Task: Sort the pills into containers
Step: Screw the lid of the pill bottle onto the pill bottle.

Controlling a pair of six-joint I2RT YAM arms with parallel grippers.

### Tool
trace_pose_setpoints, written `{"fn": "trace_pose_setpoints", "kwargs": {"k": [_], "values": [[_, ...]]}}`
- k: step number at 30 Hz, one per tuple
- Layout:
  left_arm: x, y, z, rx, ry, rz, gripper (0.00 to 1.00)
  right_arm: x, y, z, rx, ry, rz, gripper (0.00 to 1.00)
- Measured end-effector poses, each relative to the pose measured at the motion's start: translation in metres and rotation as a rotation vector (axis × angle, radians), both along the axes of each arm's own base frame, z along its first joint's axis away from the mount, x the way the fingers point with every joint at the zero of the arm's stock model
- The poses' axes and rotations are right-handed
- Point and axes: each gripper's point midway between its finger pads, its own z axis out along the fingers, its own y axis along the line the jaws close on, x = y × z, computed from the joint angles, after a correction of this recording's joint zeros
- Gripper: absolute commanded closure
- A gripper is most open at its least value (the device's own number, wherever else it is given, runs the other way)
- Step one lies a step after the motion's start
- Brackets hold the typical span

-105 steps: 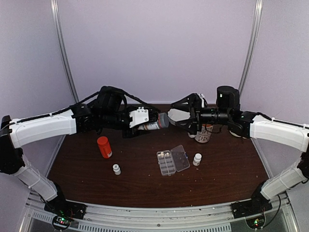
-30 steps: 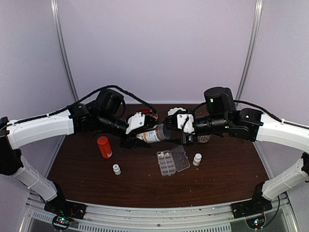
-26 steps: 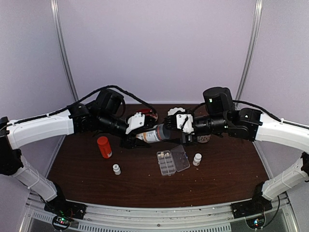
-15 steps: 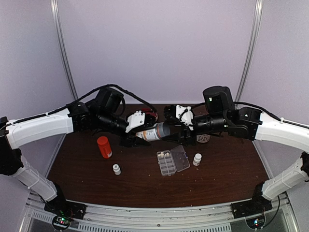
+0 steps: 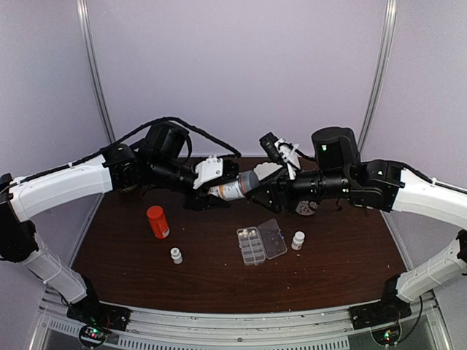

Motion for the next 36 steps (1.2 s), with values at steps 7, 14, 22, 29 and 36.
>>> {"fn": "trace_pose_setpoints", "kwargs": {"k": [7,14,22,29,36], "values": [[0.028,0.0,0.02,-0.031,-0.127,0.087,1.0,0.01,0.004,-0.001,0.089,0.331,-0.176,1.0],[0.031,-0.004,0.027,-0.054,-0.166,0.091,1.0,0.01,0.01,0.003,0.128,0.393,-0.17,0.24],[0.024,-0.006,0.022,-0.065,-0.146,0.057,1.0,-0.005,-0.014,0.03,0.112,0.033,-0.037,0.09],[0.008,-0.012,0.023,-0.094,-0.099,-0.029,1.0,-0.008,-0.017,0.042,0.027,-0.255,0.073,0.11],[-0.006,-0.012,0.018,-0.092,-0.047,-0.087,1.0,-0.005,-0.009,0.025,-0.095,-0.402,0.162,0.1]]}}
